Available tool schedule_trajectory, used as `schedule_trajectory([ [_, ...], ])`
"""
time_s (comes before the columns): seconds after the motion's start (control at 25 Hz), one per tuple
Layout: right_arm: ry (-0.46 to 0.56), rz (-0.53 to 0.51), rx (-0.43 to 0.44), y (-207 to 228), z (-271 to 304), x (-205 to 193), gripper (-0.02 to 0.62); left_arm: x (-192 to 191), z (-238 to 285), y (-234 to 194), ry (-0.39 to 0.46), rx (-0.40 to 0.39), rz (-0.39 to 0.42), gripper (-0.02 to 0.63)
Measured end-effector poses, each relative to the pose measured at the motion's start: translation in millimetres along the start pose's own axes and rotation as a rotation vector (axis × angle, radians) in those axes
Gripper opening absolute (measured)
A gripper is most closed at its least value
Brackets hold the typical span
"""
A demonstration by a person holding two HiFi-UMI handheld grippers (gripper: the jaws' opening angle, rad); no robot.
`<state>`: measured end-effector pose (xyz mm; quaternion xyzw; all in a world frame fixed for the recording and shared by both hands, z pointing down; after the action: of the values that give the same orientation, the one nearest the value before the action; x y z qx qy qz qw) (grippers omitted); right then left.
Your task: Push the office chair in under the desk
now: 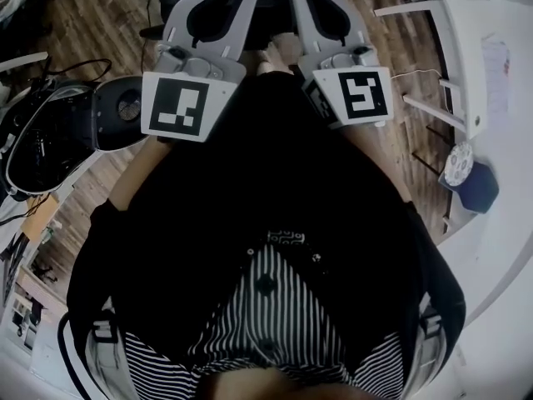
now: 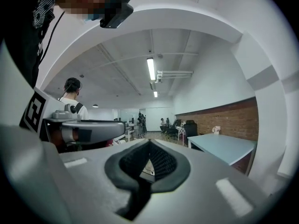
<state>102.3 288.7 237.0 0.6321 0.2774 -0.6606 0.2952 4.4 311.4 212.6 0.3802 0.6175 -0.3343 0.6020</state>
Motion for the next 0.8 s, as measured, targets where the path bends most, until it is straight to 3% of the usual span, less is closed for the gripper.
schedule_trajectory([
  [0.2, -0.018, 0.010, 0.031, 20.2, 8.9, -2.7, 0.002, -8.7, 18.0, -14.4, -0.031, 0.026, -0.064, 0.003],
  [0.32, 0.004, 0.024, -0.030, 34.9, 3.9, 1.0, 0.001, -9.0, 4.9, -27.7, -0.025, 0.107, -0.058, 0.025],
  [0.36, 0.017, 0.027, -0.071, 44.7, -0.8, 1.0, 0.002, -6.3, -1.3, -30.6, -0.013, 0.148, -0.013, 0.085],
  [0.4, 0.027, 0.033, -0.116, 55.9, -6.2, -0.1, 0.002, -3.9, -6.6, -30.2, -0.004, 0.188, 0.050, 0.192],
  [0.48, 0.013, 0.040, -0.197, 76.1, -17.2, -8.5, 0.003, -8.6, -16.1, -23.6, -0.032, 0.226, 0.135, 0.284],
  [0.52, -0.013, 0.043, -0.223, 83.5, -21.6, -15.5, 0.012, -14.6, -20.6, -23.4, -0.053, 0.232, 0.124, 0.310],
  [0.56, -0.039, 0.051, -0.238, 89.5, -24.4, -22.4, 0.062, -20.6, -24.4, -28.6, -0.064, 0.243, 0.078, 0.332],
  [0.68, -0.071, 0.093, -0.267, 105.2, -29.1, -34.6, 0.121, -30.6, -35.1, -58.2, -0.033, 0.338, -0.067, 0.348],
  [0.8, -0.084, 0.127, -0.283, 118.7, -32.0, -35.6, 0.132, -39.7, -42.7, -62.5, -0.057, 0.392, -0.023, 0.314],
])
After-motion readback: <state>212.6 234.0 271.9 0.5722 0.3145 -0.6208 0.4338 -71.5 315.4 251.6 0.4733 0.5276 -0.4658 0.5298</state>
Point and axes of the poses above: the fingertips, and each gripper's own axes: z forward along the fingers, y to its right, x out of its top, the point moved 4 cm from there along -z, backward along the fingers, and after that the axes turned 1 degree about -z, right-handed, at the moved point
